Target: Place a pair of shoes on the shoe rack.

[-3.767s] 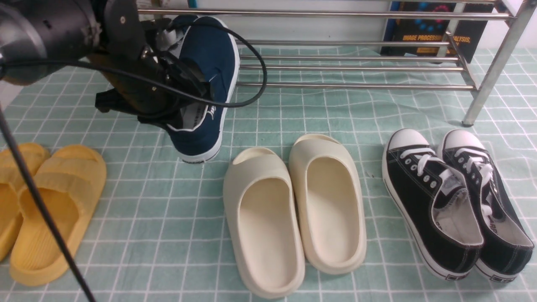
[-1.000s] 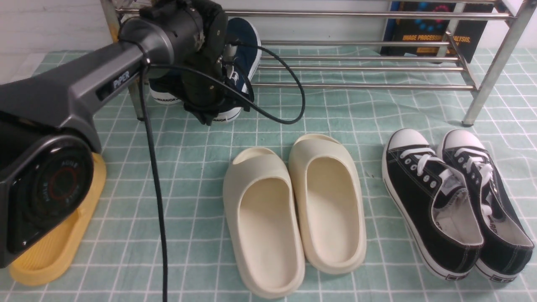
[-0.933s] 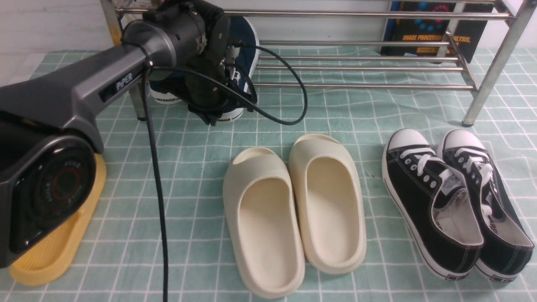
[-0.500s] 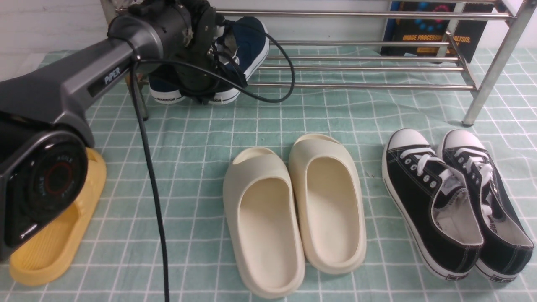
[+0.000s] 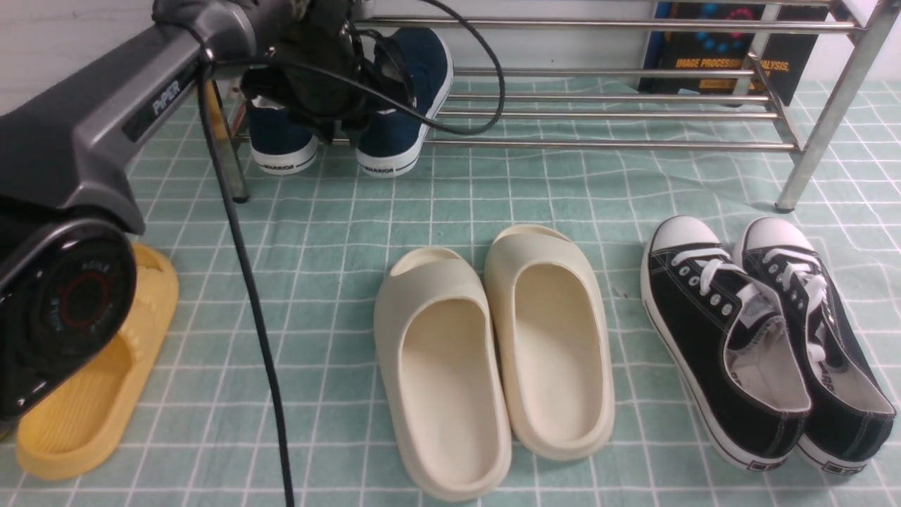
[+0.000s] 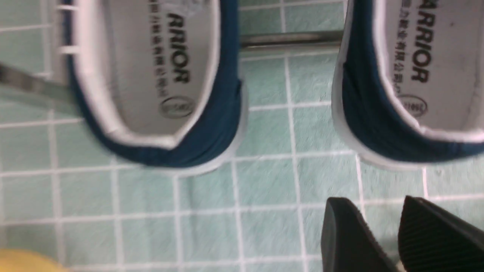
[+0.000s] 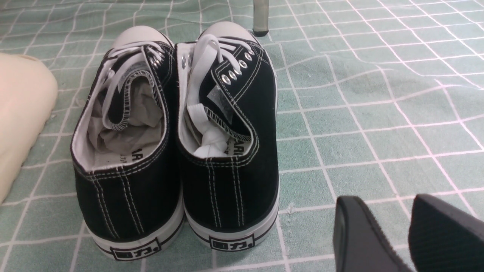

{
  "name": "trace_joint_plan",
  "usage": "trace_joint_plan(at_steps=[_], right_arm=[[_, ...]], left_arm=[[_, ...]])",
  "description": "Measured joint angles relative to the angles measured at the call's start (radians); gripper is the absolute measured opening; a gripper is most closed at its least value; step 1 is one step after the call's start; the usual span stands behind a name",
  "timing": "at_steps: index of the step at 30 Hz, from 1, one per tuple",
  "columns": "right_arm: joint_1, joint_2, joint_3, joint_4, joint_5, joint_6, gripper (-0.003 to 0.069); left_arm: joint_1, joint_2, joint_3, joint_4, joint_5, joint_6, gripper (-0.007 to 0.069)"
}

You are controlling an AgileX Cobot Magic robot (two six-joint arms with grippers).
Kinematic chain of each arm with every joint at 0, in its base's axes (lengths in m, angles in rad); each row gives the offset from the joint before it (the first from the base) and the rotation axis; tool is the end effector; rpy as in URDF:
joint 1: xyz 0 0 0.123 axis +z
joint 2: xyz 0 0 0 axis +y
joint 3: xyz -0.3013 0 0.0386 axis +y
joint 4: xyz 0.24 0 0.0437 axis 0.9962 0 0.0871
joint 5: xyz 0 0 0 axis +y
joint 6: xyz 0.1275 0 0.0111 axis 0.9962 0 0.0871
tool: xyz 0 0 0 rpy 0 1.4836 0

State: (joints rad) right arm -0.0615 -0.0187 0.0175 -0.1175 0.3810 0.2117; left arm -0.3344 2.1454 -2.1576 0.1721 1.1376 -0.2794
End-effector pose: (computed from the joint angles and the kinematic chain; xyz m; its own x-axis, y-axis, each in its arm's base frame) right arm 0.0600 -0.0093 0.1633 -0.2736 0.1193 -0.9544 0.1318 0.9876 0.0857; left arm 0.4792 -0.1454 0.2930 -0.8448 0.0791 -0.5291 0.0773 0.9967 0.0255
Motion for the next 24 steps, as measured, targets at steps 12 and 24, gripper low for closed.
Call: trace_joint_plan(at_steps=[12,24], right_arm=[[0.000,0.000,0.000,0.000,0.000,0.000,0.0246],[0.000,0.000,0.000,0.000,0.000,0.000,0.0246]], left_arm=[[0.000,-0.495,-0.027,0.018,0.113,0.027,0.0235],[0.000,-1.219,0.749,-0.172,0.014,0.020,0.0237]])
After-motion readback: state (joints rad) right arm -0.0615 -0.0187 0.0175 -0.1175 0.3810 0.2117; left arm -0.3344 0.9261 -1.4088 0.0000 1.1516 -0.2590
